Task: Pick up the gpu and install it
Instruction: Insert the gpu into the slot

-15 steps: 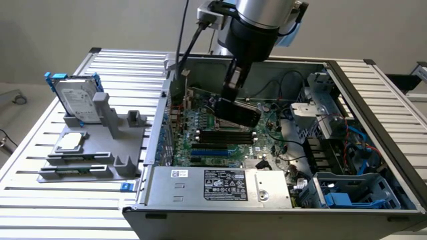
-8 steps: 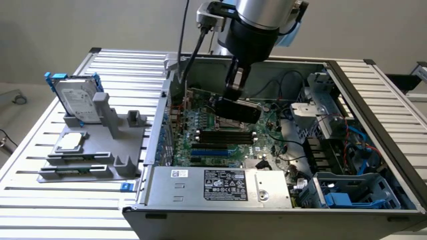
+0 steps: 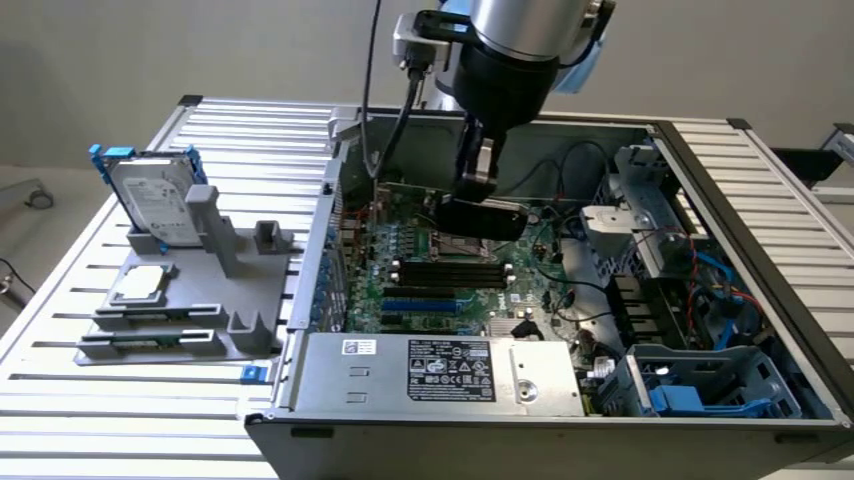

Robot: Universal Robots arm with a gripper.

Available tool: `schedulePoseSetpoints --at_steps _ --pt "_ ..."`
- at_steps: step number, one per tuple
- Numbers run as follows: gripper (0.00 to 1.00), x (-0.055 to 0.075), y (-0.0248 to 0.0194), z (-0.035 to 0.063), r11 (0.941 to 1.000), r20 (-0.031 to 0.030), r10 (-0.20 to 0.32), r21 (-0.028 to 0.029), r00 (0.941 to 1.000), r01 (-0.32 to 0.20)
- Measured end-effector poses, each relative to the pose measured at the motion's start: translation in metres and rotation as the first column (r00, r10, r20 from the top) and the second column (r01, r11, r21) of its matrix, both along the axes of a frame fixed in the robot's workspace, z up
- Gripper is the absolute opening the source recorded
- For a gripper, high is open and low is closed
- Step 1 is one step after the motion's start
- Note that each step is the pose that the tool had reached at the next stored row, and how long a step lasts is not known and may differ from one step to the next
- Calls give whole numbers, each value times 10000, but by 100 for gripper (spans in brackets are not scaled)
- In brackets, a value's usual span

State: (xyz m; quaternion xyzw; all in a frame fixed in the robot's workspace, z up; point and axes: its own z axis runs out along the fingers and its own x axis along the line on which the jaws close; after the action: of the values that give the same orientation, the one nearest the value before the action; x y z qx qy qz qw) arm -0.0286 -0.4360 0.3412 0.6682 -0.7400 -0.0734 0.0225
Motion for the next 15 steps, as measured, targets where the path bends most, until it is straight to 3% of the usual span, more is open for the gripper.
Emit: schedulePoseSetpoints --at_steps 6,8,10,15 --pt "26 0 0 -13 9971 463 758 -8 9960 -759" --pt "26 -1 1 -23 9955 583 945 -17 9938 -946" --pt "26 -11 -1 -41 9943 668 1068 -19 9920 -1070" --pt "26 -110 -17 -109 9936 761 1123 10 9908 -1127"
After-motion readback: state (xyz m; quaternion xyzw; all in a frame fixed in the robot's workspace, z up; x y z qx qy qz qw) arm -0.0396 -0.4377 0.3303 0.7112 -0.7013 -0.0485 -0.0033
